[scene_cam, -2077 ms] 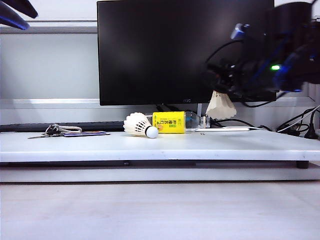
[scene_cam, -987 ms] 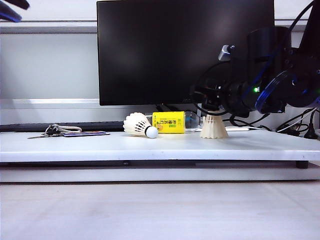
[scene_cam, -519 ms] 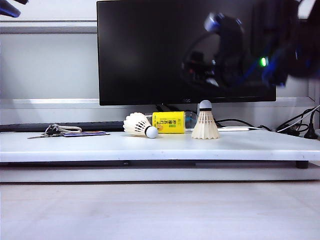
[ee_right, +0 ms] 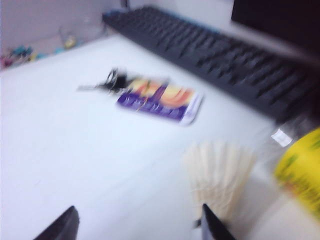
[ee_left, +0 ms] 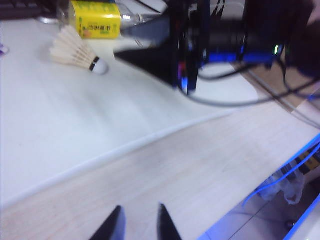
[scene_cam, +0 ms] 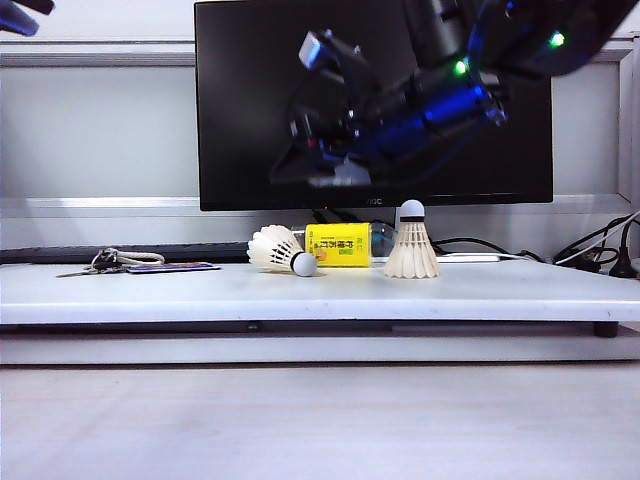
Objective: Stack the badminton balls on the table vertically.
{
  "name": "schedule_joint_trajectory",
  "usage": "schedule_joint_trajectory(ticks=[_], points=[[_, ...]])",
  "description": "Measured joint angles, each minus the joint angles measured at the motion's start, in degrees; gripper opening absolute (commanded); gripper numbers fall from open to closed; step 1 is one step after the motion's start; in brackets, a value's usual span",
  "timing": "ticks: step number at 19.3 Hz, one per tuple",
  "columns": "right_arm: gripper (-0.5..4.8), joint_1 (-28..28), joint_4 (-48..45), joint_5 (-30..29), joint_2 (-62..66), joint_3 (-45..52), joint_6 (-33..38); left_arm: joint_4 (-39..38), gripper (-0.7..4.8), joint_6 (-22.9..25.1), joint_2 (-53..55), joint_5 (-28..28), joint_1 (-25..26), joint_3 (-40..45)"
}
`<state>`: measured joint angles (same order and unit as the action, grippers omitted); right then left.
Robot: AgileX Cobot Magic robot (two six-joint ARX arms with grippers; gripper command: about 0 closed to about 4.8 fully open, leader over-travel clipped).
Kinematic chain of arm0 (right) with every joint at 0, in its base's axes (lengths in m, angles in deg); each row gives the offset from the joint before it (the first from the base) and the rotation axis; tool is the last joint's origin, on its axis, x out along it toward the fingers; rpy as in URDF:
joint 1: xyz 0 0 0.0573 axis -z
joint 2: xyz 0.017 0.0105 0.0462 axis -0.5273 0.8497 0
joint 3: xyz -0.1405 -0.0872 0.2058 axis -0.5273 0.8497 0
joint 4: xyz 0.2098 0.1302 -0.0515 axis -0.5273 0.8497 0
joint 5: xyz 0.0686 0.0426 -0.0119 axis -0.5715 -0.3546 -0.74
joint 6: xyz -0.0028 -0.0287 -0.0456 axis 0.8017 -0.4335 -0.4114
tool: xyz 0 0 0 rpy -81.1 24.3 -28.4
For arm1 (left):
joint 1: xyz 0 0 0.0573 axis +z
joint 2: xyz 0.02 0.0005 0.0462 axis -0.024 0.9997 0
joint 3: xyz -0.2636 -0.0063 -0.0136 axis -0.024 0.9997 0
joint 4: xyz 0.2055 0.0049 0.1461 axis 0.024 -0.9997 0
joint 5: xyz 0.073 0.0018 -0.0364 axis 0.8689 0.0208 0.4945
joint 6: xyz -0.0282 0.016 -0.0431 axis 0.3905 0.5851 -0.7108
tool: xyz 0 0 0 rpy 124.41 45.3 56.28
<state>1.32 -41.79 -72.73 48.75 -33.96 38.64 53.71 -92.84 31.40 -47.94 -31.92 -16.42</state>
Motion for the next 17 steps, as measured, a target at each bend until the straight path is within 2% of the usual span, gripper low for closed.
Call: schedule_joint_trajectory(ticks=[4,10,17], points=[[3.06,1.0,1.4,3.6,1.2,-0.7,0.0,-1.4,0.96,0.0,0.0,0.0,0.0,0.0],[3.06,0.9,4.0,3.7,4.1,-0.9,0.7,-1.4,0.96,0.0,0.0,0.0,0.0,0.0],[3.06,0.8,13.2,5.0,10.5,-13.5,0.7,-1.4,0.96,0.0,0.0,0.0,0.0,0.0]])
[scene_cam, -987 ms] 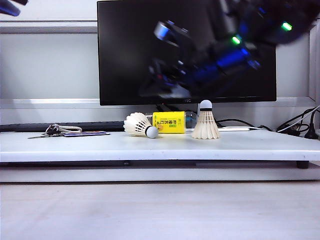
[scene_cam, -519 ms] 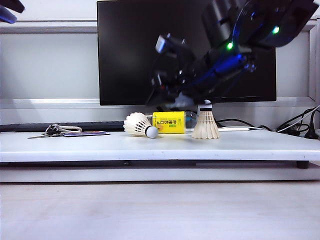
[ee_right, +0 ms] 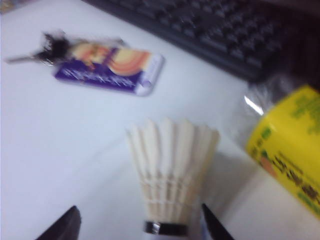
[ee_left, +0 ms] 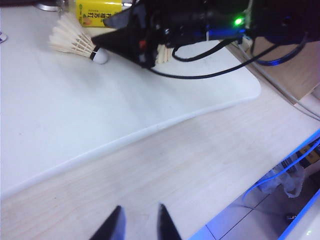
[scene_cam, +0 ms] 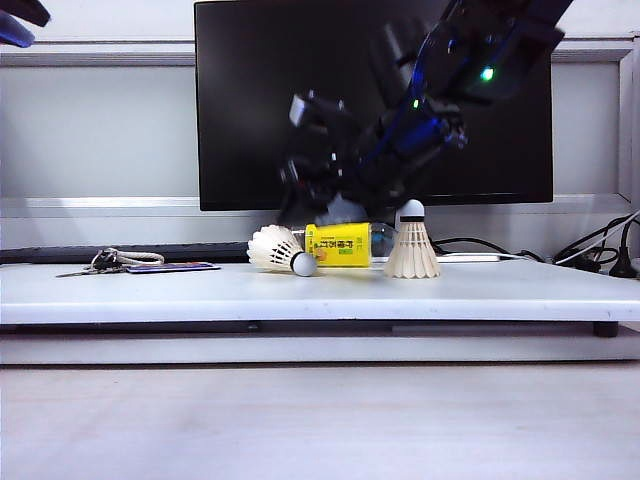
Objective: Stack the badminton balls on the table vertically.
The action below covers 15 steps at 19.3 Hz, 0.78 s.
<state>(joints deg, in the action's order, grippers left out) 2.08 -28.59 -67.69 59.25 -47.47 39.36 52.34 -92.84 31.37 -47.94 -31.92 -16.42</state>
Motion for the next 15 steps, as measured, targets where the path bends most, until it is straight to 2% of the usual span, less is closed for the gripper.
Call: schedule_joint_trajectory(ticks=[3,9,12,15], points=[[3.05,0.0,3.1,1.4,1.4,0.1,-0.1,0.0,0.96,0.0,0.0,0.0,0.0,0.0],[3.04,0.0,3.2,2.6,1.7,0.1,-0.6,0.0,0.96,0.2,0.0,0.0,0.0,0.0],[2.61,-0.1,3.2,2.9,1.7,0.1,-1.2,0.0,0.96,0.2,0.0,0.0,0.0,0.0],[2.61,-0.3,3.2,3.3,1.7,0.1,-1.4,0.0,0.96,0.2,0.0,0.0,0.0,0.0]])
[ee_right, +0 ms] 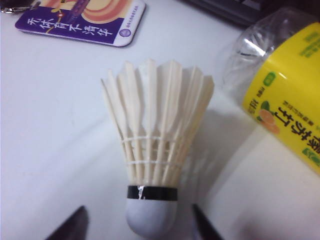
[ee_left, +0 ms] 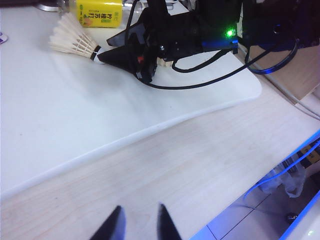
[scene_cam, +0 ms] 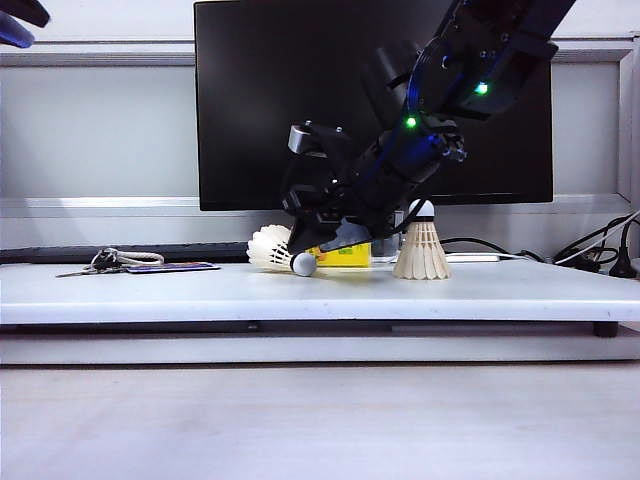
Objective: Stack the badminton balls on the table vertically.
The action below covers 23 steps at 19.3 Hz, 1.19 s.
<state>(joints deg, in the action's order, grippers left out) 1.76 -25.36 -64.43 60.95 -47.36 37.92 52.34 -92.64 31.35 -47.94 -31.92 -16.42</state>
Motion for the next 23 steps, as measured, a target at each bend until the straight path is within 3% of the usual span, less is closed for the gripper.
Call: schedule_joint_trajectory(ticks=[23], points=[[2.60,-1.0,-1.4,3.0,1.1,0.0,-2.9,0.0,0.96,0.0,0.0,0.0,0.0,0.0]])
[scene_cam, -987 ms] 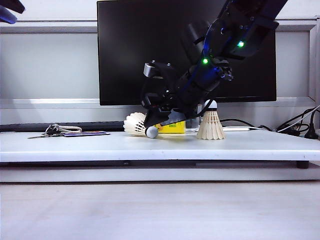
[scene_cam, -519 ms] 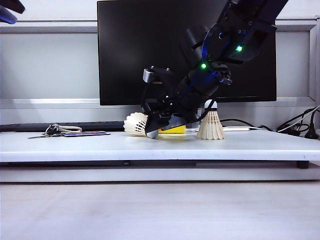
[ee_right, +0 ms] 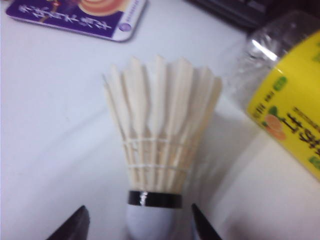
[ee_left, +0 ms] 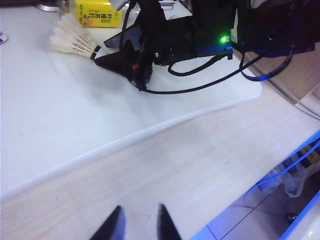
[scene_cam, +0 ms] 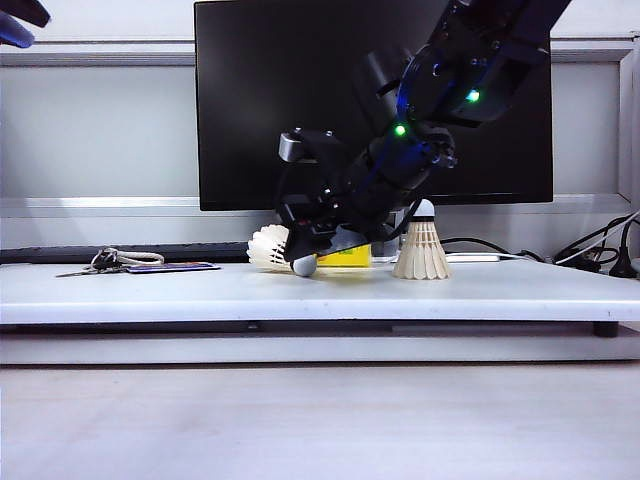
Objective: Stack the badminton balls on the table vertically.
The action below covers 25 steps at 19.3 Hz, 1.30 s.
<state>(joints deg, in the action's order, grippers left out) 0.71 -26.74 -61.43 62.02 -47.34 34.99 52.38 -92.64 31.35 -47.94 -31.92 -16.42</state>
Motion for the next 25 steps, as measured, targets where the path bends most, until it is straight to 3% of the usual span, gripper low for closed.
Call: schedule_joint_trajectory(ticks=[2,4,10,16,19,21,23,25], points=[[2.55,0.0,0.0,0.1,0.3,0.0,0.0,0.0,0.96,0.0,0.0,0.0,0.0,0.0],[1.96,0.0,0.0,0.2,0.9,0.0,0.0,0.0,0.96,0.0,0.0,0.0,0.0,0.0],[1.87,-0.5,-0.2,0.3,1.1,0.0,-0.1,0.0,0.96,0.0,0.0,0.0,0.0,0.0],[1.43,-0.5,1.9,0.5,1.4,-3.6,-0.1,0.0,0.96,0.0,0.0,0.0,0.0,0.0],[1.58,-0.6,2.3,0.5,1.4,-4.9,-0.1,0.0,0.96,0.0,0.0,0.0,0.0,0.0],[2.45,-0.6,4.0,0.5,1.5,-4.8,-0.2,0.0,0.96,0.0,0.0,0.0,0.0,0.0],[2.41,-0.6,4.4,0.4,2.3,-4.9,0.0,0.0,0.96,0.0,0.0,-0.2,0.0,0.0],[2.00,-0.6,5.2,0.4,2.9,-4.8,-0.2,0.0,0.96,0.0,0.0,-0.2,0.0,0.0]])
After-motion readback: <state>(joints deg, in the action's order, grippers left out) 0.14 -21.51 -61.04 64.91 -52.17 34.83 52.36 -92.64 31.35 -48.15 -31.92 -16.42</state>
